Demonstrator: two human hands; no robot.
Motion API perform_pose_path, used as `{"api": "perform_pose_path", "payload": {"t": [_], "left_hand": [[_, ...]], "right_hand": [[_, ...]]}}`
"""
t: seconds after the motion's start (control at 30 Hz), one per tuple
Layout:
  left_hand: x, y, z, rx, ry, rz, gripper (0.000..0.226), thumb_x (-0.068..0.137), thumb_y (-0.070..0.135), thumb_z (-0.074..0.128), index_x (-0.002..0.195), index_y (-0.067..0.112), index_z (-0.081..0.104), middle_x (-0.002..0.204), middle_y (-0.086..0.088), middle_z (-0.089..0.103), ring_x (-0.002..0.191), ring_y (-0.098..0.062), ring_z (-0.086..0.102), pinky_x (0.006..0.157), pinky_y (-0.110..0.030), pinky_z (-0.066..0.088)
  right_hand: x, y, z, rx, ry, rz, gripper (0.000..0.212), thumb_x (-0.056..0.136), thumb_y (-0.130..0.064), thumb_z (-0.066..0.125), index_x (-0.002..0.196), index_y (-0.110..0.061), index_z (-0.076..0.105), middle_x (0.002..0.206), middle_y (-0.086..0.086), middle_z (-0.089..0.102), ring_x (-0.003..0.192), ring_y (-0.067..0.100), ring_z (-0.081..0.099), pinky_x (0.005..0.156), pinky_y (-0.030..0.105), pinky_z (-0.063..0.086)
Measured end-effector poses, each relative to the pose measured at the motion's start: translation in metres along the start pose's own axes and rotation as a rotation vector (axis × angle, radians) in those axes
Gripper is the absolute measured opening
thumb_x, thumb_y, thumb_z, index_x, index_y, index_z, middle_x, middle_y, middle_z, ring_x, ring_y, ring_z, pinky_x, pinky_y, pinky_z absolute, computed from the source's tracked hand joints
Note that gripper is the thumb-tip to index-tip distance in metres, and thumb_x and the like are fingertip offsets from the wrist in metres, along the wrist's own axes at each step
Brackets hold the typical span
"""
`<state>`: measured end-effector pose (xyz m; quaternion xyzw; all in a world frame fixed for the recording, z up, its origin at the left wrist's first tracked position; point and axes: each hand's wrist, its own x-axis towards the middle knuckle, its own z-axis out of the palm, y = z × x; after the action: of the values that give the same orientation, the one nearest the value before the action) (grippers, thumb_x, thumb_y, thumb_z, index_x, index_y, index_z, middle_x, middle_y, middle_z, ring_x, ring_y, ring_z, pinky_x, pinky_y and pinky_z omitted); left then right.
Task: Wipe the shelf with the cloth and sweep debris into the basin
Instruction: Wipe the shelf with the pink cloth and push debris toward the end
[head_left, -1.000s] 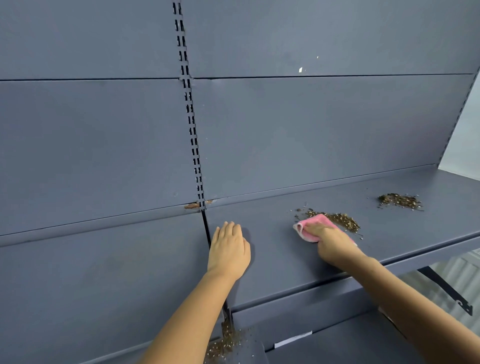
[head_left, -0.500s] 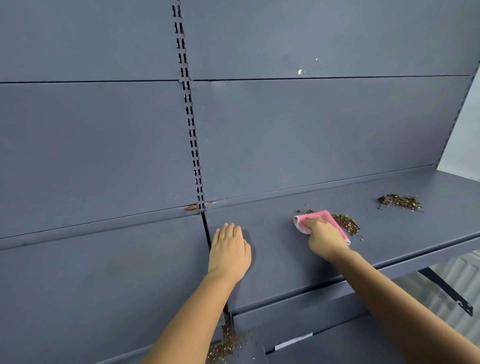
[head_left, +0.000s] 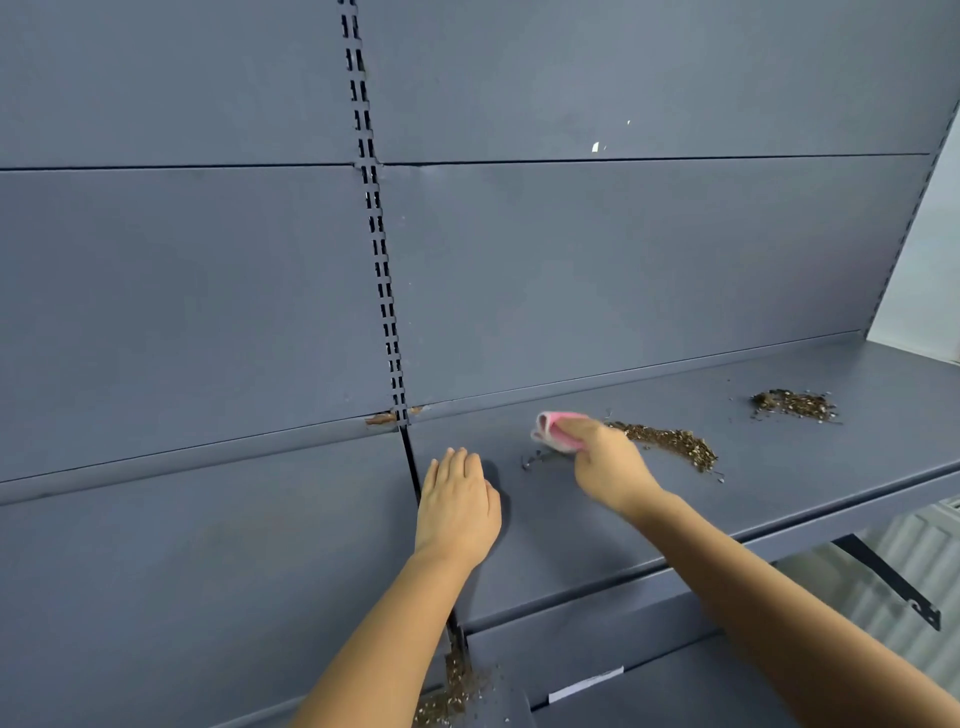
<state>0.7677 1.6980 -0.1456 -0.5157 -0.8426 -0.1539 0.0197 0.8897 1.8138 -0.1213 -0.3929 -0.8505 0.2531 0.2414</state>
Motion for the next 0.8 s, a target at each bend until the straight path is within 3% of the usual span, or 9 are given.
{"api": "perform_pose_path", "payload": {"t": [0.13, 0.3, 0.47, 0.53, 0.57, 0.6, 0.63, 0.7, 0.8], "left_hand": [[0.0, 0.0, 0.0, -0.007, 0.0, 0.001, 0.047, 0.102, 0.017, 0.022, 0.148, 0.006, 0.023, 0.159, -0.007, 0.019, 0.15, -0.018, 0.009, 0.122, -0.031, 0.001], [0.001, 0.0, -0.001, -0.007, 0.01, -0.007, 0.047, 0.101, 0.017, 0.023, 0.147, 0.005, 0.023, 0.158, -0.007, 0.019, 0.15, -0.018, 0.01, 0.122, -0.031, 0.001], [0.001, 0.001, -0.001, -0.005, 0.029, -0.018, 0.046, 0.102, 0.017, 0.023, 0.147, 0.005, 0.023, 0.159, -0.007, 0.018, 0.15, -0.017, 0.009, 0.122, -0.03, 0.001], [0.001, 0.0, -0.002, -0.005, 0.03, -0.025, 0.046, 0.102, 0.017, 0.023, 0.146, 0.005, 0.023, 0.159, -0.007, 0.018, 0.15, -0.017, 0.009, 0.122, -0.03, 0.002], [0.001, 0.001, -0.002, -0.005, 0.028, -0.029, 0.046, 0.102, 0.017, 0.023, 0.146, 0.005, 0.023, 0.159, -0.007, 0.018, 0.15, -0.017, 0.009, 0.122, -0.03, 0.002], [0.001, 0.001, -0.002, -0.004, 0.024, -0.032, 0.046, 0.102, 0.017, 0.023, 0.147, 0.006, 0.023, 0.159, -0.007, 0.018, 0.15, -0.017, 0.009, 0.122, -0.03, 0.001], [0.0, 0.001, -0.002, -0.002, 0.02, -0.034, 0.047, 0.102, 0.017, 0.023, 0.147, 0.006, 0.022, 0.159, -0.007, 0.017, 0.15, -0.017, 0.009, 0.122, -0.03, 0.001], [-0.001, 0.001, -0.002, -0.002, 0.013, -0.038, 0.047, 0.102, 0.016, 0.022, 0.148, 0.006, 0.021, 0.159, -0.007, 0.016, 0.15, -0.017, 0.008, 0.122, -0.03, 0.0], [-0.001, 0.001, -0.002, -0.002, 0.009, -0.043, 0.048, 0.102, 0.016, 0.022, 0.148, 0.006, 0.02, 0.159, -0.007, 0.016, 0.15, -0.018, 0.008, 0.122, -0.03, 0.0]], "right_hand": [[0.002, -0.011, -0.025, -0.001, 0.123, -0.067, 0.06, 0.083, 0.009, 0.03, 0.126, -0.025, 0.057, 0.129, -0.003, 0.062, 0.119, 0.022, 0.057, 0.09, 0.025, 0.047], [-0.009, -0.017, 0.001, -0.062, -0.095, -0.166, 0.061, 0.078, 0.011, 0.032, 0.121, -0.022, 0.06, 0.128, 0.006, 0.063, 0.12, 0.026, 0.058, 0.099, 0.033, 0.048], [-0.027, -0.027, 0.036, -0.156, -0.312, -0.218, 0.05, 0.091, 0.006, 0.035, 0.137, -0.009, 0.045, 0.149, 0.009, 0.038, 0.139, 0.023, 0.032, 0.111, 0.023, 0.026], [-0.014, -0.037, 0.041, -0.249, -0.418, -0.102, 0.038, 0.089, 0.007, 0.038, 0.107, -0.016, 0.062, 0.114, 0.015, 0.058, 0.119, 0.024, 0.044, 0.094, 0.015, 0.032], [-0.004, -0.04, 0.04, -0.343, -0.46, -0.03, 0.035, 0.089, 0.005, 0.039, 0.076, -0.025, 0.053, 0.082, 0.004, 0.052, 0.101, 0.02, 0.043, 0.082, 0.013, 0.034], [0.013, -0.035, 0.041, -0.39, -0.454, 0.014, 0.038, 0.089, 0.001, 0.042, 0.064, -0.028, 0.037, 0.068, -0.006, 0.036, 0.091, 0.014, 0.036, 0.075, 0.011, 0.031], [0.024, -0.029, 0.041, -0.423, -0.456, 0.034, 0.035, 0.089, -0.004, 0.044, 0.063, -0.026, 0.035, 0.065, -0.007, 0.031, 0.087, 0.011, 0.033, 0.07, 0.01, 0.031], [0.035, -0.017, 0.029, -0.392, -0.418, 0.077, 0.026, 0.085, -0.004, 0.047, 0.07, -0.024, 0.044, 0.074, -0.013, 0.042, 0.082, 0.01, 0.038, 0.06, 0.012, 0.031], [0.028, 0.011, 0.001, -0.33, -0.337, 0.032, 0.037, 0.085, 0.007, 0.043, 0.077, -0.029, 0.041, 0.084, -0.006, 0.038, 0.089, 0.013, 0.029, 0.072, 0.017, 0.029]]}}
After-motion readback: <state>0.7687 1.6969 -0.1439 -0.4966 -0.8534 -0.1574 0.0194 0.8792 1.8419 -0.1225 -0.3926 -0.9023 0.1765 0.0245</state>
